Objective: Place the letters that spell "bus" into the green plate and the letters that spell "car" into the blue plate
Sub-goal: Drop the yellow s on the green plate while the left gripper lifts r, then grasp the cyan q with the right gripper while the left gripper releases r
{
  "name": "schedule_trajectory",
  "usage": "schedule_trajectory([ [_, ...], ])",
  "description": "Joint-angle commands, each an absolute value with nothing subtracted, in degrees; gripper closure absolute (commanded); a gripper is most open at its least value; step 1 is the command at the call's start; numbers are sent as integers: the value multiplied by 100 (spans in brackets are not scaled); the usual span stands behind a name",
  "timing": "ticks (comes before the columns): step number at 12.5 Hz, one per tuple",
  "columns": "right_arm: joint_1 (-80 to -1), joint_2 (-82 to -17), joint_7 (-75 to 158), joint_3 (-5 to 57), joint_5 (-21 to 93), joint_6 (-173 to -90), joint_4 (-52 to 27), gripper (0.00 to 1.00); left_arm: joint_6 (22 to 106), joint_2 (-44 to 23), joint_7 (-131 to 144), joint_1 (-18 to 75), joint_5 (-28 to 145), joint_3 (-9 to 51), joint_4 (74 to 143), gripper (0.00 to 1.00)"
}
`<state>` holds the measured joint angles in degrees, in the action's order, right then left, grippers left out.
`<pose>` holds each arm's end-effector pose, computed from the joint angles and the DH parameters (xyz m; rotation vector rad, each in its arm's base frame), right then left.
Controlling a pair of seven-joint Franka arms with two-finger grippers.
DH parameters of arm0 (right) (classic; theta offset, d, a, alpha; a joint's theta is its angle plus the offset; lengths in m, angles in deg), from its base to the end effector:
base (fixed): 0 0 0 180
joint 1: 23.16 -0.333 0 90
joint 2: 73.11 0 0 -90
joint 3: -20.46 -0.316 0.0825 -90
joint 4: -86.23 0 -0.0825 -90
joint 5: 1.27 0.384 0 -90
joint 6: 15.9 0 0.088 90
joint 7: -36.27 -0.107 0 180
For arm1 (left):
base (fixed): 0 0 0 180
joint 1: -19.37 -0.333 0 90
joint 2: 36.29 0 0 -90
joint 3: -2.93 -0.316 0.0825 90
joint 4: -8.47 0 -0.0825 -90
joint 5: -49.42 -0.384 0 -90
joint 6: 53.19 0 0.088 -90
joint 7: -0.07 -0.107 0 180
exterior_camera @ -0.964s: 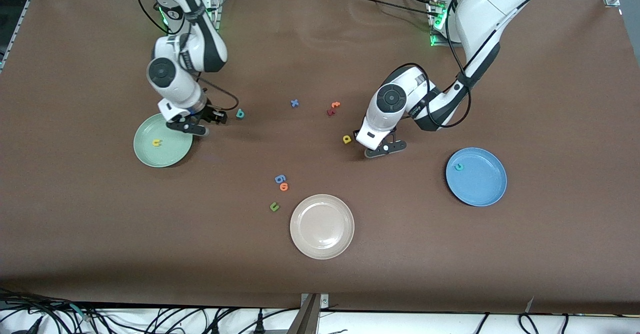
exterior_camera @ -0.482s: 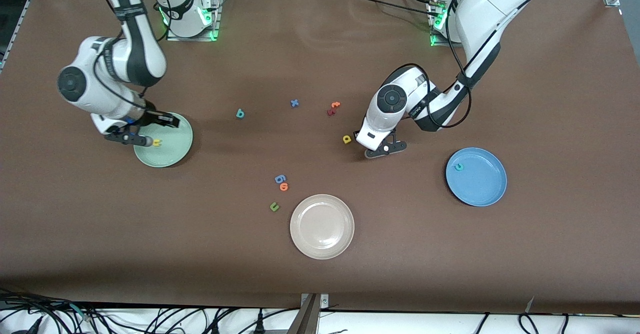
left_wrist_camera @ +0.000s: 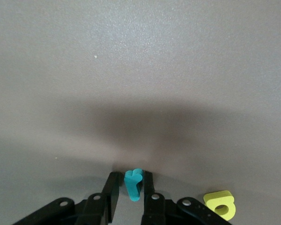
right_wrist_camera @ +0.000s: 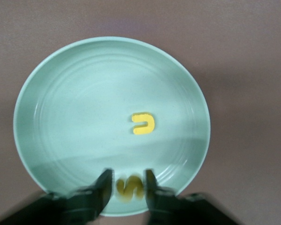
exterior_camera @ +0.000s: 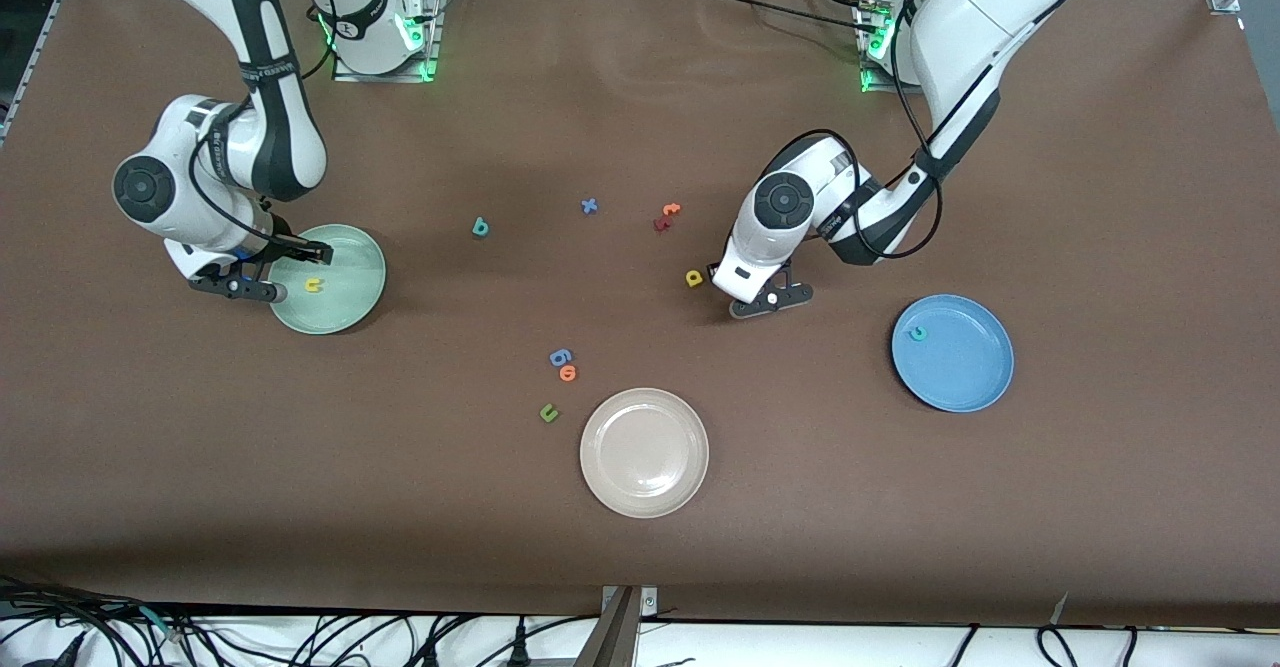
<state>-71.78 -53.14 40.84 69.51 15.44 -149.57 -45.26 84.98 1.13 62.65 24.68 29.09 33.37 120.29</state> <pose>0.5083 -0.0093 0.2351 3.0598 -0.2177 -0.2540 0.4965 -0.3477 0.1736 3.1013 0.4194 -0.1851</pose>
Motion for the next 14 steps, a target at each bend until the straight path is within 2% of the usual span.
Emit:
schedule_trajectory([
  [1,-7221,-5359,4084,6959,1595,-14941,-4490,2,8497,229,6406,2499,2700,3325,11877,76],
  [4,-7369,-5596,3691,6924,1613,-14643,-4490,2,8497,229,6406,2499,2700,3325,11877,82],
  [6,-7798,-5790,2762,6863,1613,-14432,-4499,2,8497,229,6406,2499,2700,3325,11877,85],
  [9,-8808,-5747,1118,6836,1656,-14519,-4499,2,8392,160,6345,2429,2700,3325,11851,88],
  [12,-8987,-5676,438,6276,2076,-14912,-4578,4,7622,45,5741,2254,2761,3325,11545,91],
  [14,-8987,-5493,174,5827,2324,-15632,-4727,4,6875,45,5004,2035,2814,3334,11149,91],
])
